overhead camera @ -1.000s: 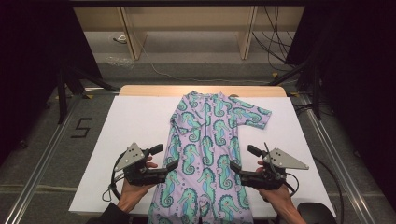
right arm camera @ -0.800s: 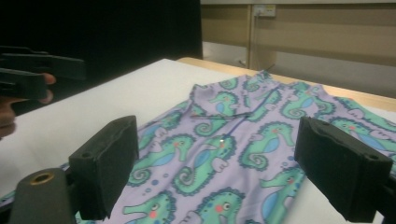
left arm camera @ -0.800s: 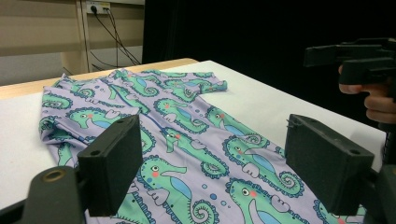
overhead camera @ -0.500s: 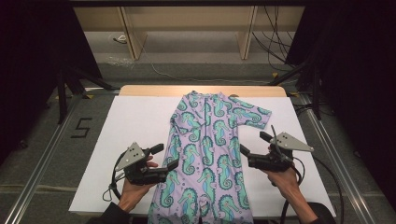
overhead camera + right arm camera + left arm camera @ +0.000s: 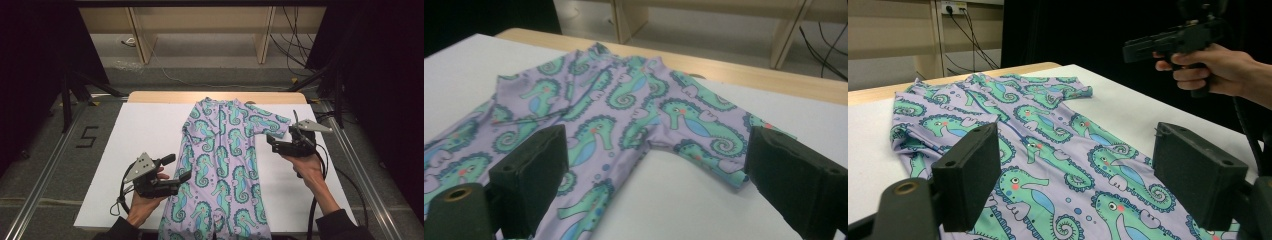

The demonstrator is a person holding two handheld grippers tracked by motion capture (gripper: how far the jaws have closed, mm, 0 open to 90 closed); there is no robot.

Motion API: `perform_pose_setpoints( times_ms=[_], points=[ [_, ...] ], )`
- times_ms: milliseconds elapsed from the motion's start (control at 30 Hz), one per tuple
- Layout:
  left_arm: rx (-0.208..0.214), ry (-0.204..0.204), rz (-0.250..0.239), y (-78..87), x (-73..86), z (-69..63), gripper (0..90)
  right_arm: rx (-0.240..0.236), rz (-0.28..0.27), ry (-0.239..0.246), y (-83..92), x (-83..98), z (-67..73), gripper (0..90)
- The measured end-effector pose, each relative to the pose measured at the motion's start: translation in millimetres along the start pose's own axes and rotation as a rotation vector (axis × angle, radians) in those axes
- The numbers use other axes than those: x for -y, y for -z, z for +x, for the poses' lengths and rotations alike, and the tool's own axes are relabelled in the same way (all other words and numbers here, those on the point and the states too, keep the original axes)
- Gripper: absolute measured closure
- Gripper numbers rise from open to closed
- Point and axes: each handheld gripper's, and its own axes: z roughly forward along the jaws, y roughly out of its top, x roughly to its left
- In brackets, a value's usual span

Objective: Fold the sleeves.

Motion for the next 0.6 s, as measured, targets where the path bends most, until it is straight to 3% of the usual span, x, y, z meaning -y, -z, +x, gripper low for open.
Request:
perform_pose_setpoints(
  times_ms=[233, 600],
  points=[
    [0.0, 0.001, -0.002, 0.3, -0.1, -0.3, 19.1, 0.045, 0.075, -0.029, -26.1, -11.0, -21.2, 13.1],
    [0.0, 0.002, -0.001, 0.1, -0.1, -0.2, 19.1, 0.09, 0.17, -0.063, -52.1, -18.3, -48.8, 15.3]
  ],
)
